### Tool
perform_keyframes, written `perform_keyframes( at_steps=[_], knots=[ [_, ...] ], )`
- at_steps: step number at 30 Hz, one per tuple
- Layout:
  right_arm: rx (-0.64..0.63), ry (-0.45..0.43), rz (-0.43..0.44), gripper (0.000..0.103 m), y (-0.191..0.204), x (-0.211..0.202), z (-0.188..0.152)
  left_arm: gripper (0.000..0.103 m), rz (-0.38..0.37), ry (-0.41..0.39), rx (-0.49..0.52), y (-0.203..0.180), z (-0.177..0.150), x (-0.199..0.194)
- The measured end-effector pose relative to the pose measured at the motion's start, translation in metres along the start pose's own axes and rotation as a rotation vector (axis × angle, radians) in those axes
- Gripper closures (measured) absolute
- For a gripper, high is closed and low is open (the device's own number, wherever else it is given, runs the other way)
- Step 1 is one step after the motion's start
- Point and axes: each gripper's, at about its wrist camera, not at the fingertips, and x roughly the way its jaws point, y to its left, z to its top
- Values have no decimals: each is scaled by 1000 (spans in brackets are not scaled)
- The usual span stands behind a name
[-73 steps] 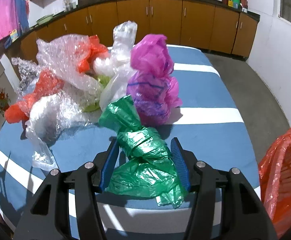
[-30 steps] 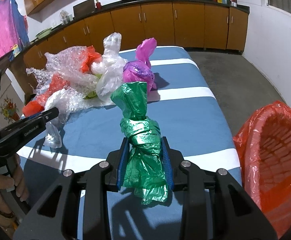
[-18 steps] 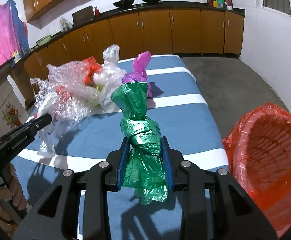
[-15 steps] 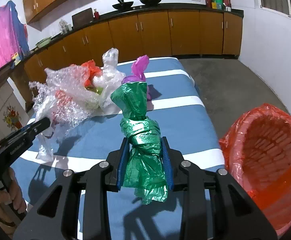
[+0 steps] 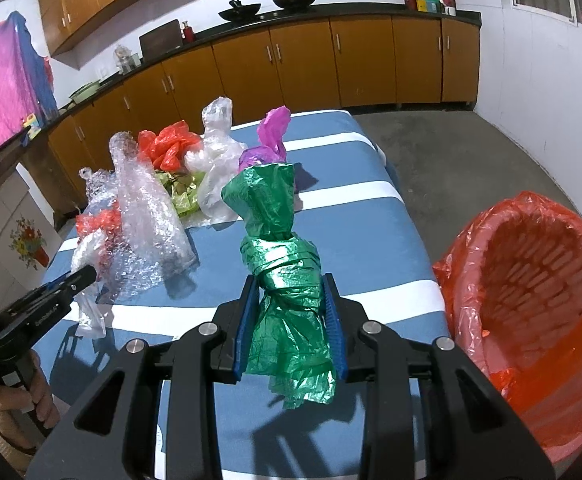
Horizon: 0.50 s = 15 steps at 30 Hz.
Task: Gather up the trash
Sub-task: 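Carry the green bag and clear plastic to the wastebasket and release both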
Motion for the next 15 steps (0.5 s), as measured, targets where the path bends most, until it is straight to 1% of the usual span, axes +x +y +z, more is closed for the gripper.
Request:
perform_keyframes(
  at_steps=[6,15],
  knots=[
    [-1,-4,2,70,1,-2,0,76,-3,3,-1,2,-2,-2],
    [-4,-31,11,70,2,-16,0,76,-23,-46,-5,4,4,-27]
  ],
)
